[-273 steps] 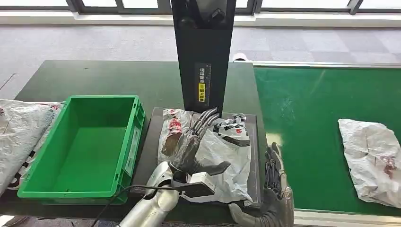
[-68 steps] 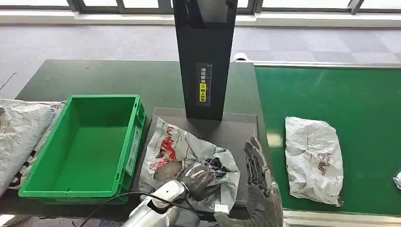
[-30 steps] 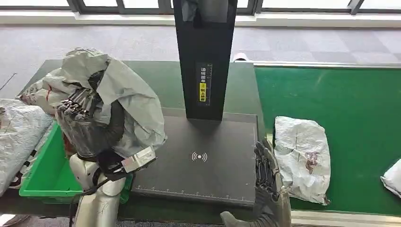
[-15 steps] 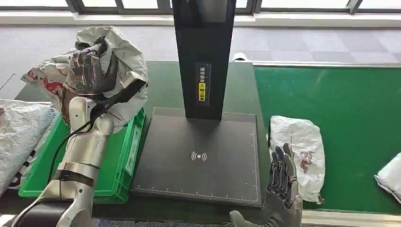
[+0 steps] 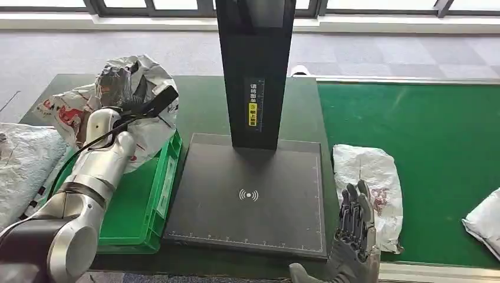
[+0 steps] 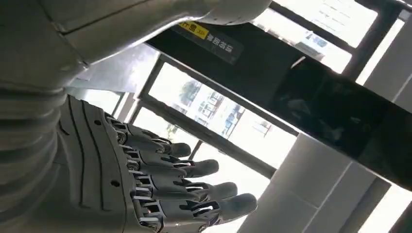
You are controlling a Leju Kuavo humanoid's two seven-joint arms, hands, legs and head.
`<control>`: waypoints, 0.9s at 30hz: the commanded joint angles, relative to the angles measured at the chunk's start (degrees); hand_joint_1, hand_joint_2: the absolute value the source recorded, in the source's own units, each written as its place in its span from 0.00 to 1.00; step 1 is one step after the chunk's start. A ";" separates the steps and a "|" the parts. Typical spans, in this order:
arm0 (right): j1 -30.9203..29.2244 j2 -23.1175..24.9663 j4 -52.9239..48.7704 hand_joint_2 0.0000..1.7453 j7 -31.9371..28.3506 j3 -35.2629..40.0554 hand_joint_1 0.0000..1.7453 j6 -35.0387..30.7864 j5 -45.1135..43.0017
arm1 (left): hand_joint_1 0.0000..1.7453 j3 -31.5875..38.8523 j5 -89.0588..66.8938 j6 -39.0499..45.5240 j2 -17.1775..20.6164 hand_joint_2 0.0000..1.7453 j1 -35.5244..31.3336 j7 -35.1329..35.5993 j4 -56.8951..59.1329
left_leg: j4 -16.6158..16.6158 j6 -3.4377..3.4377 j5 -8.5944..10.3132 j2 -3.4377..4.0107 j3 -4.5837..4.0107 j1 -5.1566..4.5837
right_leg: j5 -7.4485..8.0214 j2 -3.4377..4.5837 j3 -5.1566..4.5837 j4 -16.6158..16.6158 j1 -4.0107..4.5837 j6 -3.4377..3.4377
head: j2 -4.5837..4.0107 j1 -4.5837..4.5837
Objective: Moved the parcel from conveyor to table for the left to box.
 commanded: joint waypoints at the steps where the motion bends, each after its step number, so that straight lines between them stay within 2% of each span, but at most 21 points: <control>1: -1.13 -4.66 2.58 1.00 -0.70 4.93 0.00 0.36 -0.71 | 0.00 4.36 0.24 -0.38 1.50 1.00 -3.56 0.10 7.81 | -0.06 0.06 0.03 0.02 0.01 0.02 | 0.05 0.04 0.02 -0.09 0.02 0.02 | 0.00 0.00; 4: -1.46 -4.85 2.41 1.00 -0.94 3.96 0.00 2.79 -1.55 | 0.00 2.83 -4.41 1.41 2.98 1.00 -2.19 3.82 6.93 | -0.03 0.03 0.01 0.05 0.01 0.01 | 0.02 0.03 0.00 -0.05 0.02 0.01 | 0.00 0.00; 5: -1.27 -4.43 2.39 1.00 -1.52 3.04 0.00 3.85 -1.64 | 0.00 3.10 -5.06 1.80 3.42 0.00 -2.19 4.22 6.54 | -0.09 0.05 0.03 0.10 0.03 0.01 | 0.06 0.09 0.00 -0.10 0.02 0.01 | 0.00 0.00; 13: -0.63 -2.23 2.89 1.00 -3.17 -0.05 0.00 7.72 -0.75 | 0.00 4.66 -8.22 5.66 4.55 0.00 -0.96 5.71 2.63 | -0.10 0.04 0.05 0.00 0.01 0.02 | 0.05 0.01 0.00 -0.11 0.03 0.01 | 0.00 0.00; 27: -0.29 -2.00 3.57 1.00 -2.72 0.51 0.00 6.72 0.03 | 0.00 7.94 -6.56 7.90 3.73 0.00 1.15 2.14 -3.64 | -0.12 0.03 0.08 -0.07 -0.01 0.03 | 0.05 -0.05 0.00 -0.13 0.04 0.00 | 0.00 0.00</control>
